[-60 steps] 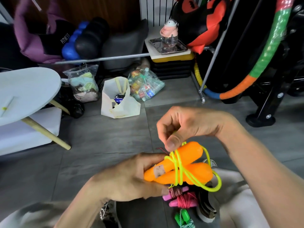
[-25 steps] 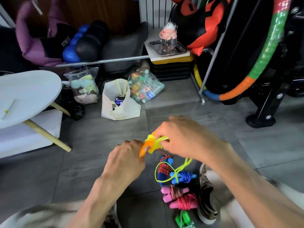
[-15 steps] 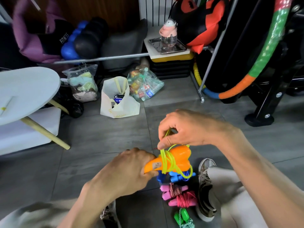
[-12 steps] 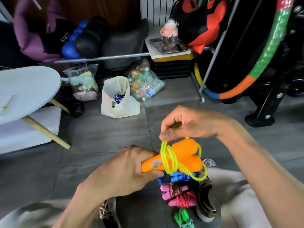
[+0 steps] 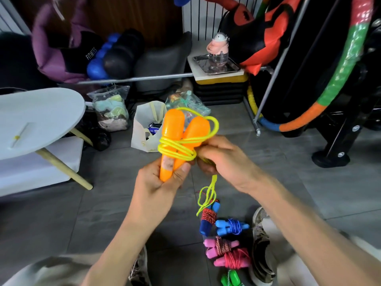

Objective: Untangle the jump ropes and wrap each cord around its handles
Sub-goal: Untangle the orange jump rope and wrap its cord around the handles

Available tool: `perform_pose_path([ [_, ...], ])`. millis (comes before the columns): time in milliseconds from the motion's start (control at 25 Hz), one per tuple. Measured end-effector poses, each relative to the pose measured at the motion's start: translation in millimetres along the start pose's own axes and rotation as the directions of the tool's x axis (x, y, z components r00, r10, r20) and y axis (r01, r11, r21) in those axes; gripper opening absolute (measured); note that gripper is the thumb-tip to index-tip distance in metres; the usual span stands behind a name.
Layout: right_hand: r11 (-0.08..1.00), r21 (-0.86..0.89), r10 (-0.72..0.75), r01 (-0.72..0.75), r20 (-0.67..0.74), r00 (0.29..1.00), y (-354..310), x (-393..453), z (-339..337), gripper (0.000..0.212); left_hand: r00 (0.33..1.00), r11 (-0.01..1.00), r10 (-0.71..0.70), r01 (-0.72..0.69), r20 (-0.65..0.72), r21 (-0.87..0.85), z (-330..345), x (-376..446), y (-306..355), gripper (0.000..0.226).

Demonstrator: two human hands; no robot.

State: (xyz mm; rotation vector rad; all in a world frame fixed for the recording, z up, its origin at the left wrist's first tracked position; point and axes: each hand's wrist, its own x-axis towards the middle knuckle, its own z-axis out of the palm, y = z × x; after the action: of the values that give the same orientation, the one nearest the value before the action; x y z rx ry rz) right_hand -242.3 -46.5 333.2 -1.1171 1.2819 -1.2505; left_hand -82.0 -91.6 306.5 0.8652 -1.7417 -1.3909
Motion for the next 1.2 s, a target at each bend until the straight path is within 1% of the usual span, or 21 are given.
perform_pose_path([
  [80,0.999,-0.020,-0.039,0.041,0.094,0.995,-9,-4,1,0.022,0.997,0.992,0.020,-0.010,-0.075,0.129,2,1,0,0.031],
  [120,0.998,-0.045,-0.045,0.052,0.140,0.989,-10,-7,3,0.014,0.992,0.954,0.061,-0.024,-0.115,0.299,3,0,1,0.029],
  [160,0.997,-0.061,-0.031,0.041,0.158,0.987,-10,-8,8,0.006,0.984,0.869,0.114,-0.031,-0.138,0.494,5,-2,0,0.026],
  [240,0.991,-0.127,0.056,-0.050,0.043,0.998,2,-9,19,0.026,0.978,0.622,0.165,-0.004,-0.126,0.783,12,-3,1,0.016],
  [280,0.981,-0.166,0.094,-0.104,-0.066,0.993,9,-9,24,0.032,0.983,0.523,0.150,0.010,-0.103,0.852,15,-3,0,0.021],
  [360,0.975,-0.170,0.108,-0.146,-0.214,0.971,17,-10,29,0.025,0.980,0.390,0.197,-0.064,-0.015,0.919,21,-4,-5,0.037],
  [400,0.976,-0.157,0.109,-0.153,-0.259,0.960,21,-11,31,0.026,0.976,0.369,0.219,-0.104,0.022,0.924,23,-4,-9,0.040],
  [480,0.985,-0.133,0.068,-0.106,-0.263,0.962,28,-13,28,0.034,0.983,0.482,0.183,-0.109,0.021,0.869,25,-5,-11,0.040],
  [560,0.994,-0.104,0.023,-0.040,-0.167,0.986,26,-14,22,0.028,0.998,0.677,0.036,0.016,-0.054,0.736,23,-7,-1,0.033],
  [600,0.998,-0.056,0.005,-0.011,-0.099,0.995,24,-14,21,0.021,0.996,0.811,-0.070,0.086,-0.050,0.579,20,-6,2,0.029],
  [640,1.000,0.000,-0.016,0.016,-0.037,0.999,20,-15,20,0.020,0.986,0.912,-0.165,0.150,0.007,0.381,14,-4,5,0.026],
  [680,0.998,0.050,-0.039,0.039,0.010,0.999,18,-15,19,0.024,0.968,0.963,-0.230,0.212,0.098,0.167,9,-3,8,0.024],
  [720,0.995,0.082,-0.063,0.059,0.038,0.997,15,-16,16,0.027,0.951,0.968,-0.250,0.253,0.183,0.011,4,-3,11,0.024],
  [760,0.992,0.100,-0.078,0.072,0.058,0.995,10,-18,14,0.027,0.944,0.966,-0.233,0.252,0.233,-0.055,0,-4,11,0.030],
  [840,0.992,0.103,-0.087,0.074,0.129,0.988,3,-19,9,0.024,0.929,0.967,-0.204,0.241,0.309,-0.086,-4,-7,13,0.041],
  [960,0.995,0.084,-0.070,0.055,0.189,0.979,2,-14,-1,0.021,0.870,0.892,-0.237,0.371,0.432,-0.258,-5,-12,10,0.041],
  [1000,0.994,0.093,-0.076,0.059,0.198,0.977,4,-12,-3,0.029,0.840,0.839,-0.227,0.425,0.492,-0.339,-6,-13,11,0.040],
  [1080,0.996,0.083,-0.054,0.037,0.214,0.975,10,-8,-7,0.059,0.781,0.751,-0.201,0.510,0.591,-0.419,-6,-14,10,0.041],
  [1120,0.996,0.089,-0.041,0.021,0.226,0.973,8,-8,-7,0.066,0.768,0.734,-0.196,0.528,0.610,-0.428,-5,-14,11,0.041],
  [1160,0.995,0.095,-0.045,0.025,0.220,0.974,7,-8,-7,0.063,0.770,0.733,-0.209,0.531,0.603,-0.425,-5,-13,11,0.039],
  [1200,0.994,0.108,-0.035,0.014,0.203,0.979,7,-9,-7,0.052,0.790,0.749,-0.236,0.519,0.565,-0.413,-4,-12,10,0.036],
])
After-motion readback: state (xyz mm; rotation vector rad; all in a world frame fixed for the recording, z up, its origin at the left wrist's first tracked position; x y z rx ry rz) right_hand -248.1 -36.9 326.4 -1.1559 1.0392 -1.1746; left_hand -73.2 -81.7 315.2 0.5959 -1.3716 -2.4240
